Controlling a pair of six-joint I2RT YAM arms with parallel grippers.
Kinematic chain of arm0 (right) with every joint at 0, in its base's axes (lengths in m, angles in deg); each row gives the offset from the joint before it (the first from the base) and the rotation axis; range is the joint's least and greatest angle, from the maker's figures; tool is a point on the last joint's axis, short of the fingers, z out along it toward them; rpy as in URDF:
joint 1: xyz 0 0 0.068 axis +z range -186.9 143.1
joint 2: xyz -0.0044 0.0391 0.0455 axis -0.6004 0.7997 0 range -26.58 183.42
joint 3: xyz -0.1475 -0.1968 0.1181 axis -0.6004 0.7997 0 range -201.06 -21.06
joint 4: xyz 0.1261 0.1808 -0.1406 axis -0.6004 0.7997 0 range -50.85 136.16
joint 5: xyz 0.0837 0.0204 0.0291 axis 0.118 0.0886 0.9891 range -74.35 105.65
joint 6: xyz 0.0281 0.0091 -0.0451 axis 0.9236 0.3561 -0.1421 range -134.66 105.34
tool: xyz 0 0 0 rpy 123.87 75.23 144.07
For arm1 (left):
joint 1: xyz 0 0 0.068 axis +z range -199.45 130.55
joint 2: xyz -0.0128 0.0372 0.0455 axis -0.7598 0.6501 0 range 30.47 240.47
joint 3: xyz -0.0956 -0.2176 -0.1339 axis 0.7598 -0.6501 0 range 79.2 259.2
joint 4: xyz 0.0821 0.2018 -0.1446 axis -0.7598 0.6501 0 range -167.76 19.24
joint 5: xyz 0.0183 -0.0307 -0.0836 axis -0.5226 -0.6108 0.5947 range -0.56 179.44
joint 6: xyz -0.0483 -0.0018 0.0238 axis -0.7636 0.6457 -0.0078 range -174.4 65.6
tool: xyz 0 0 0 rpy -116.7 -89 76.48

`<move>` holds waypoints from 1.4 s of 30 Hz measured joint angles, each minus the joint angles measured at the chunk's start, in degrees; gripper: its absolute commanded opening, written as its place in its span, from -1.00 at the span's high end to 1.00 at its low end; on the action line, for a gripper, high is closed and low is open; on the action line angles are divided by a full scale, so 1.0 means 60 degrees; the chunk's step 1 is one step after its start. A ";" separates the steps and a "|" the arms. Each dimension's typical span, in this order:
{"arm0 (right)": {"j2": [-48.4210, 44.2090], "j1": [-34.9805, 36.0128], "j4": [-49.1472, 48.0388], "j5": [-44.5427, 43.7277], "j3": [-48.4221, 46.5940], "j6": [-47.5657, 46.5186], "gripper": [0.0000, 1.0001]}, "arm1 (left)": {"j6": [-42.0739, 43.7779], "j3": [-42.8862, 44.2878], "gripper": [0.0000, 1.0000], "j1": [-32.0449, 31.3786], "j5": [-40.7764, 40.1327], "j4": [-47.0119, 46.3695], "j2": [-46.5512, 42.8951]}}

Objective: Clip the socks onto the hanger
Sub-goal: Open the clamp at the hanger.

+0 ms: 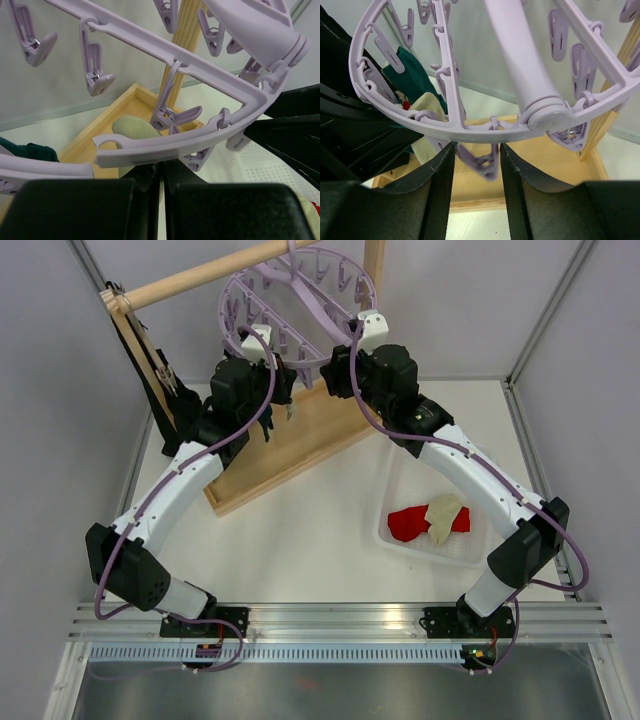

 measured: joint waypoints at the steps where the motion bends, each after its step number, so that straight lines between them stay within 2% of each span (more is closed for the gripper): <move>1: 0.0000 0.0000 -0.0062 -0.0004 0.0000 -0.0040 0.03 | 0.0022 0.0047 0.95 0.0000 0.0000 0.0004 0.0004; 10: 0.0011 0.0000 -0.0280 -0.0171 0.0007 -0.0452 0.03 | 0.0153 0.0262 0.95 0.0000 0.0004 0.0044 0.0076; 21: -0.0193 0.0004 -0.0998 -0.0521 0.1027 -0.0827 -0.18 | 0.0211 0.0339 0.95 0.0000 0.0007 0.0146 0.0084; 27: -0.0892 0.0007 -0.1490 -0.0637 0.2149 -0.1064 -0.30 | 0.0215 0.0350 0.95 0.0000 0.0007 0.0197 0.0084; 31: -0.1548 0.0007 -0.2131 -0.0678 0.2925 -0.1217 -0.54 | 0.0219 0.0350 0.95 0.0000 0.0007 0.0193 0.0084; 34: -0.1942 0.0007 -0.2503 -0.0809 0.3395 -0.1330 -0.61 | 0.0219 0.0350 0.95 0.0000 0.0007 0.0197 0.0084; 42: -0.2044 0.0007 -0.2892 -0.0721 0.3530 -0.1490 -0.41 | 0.0222 0.0350 0.95 0.0000 0.0007 0.0197 0.0084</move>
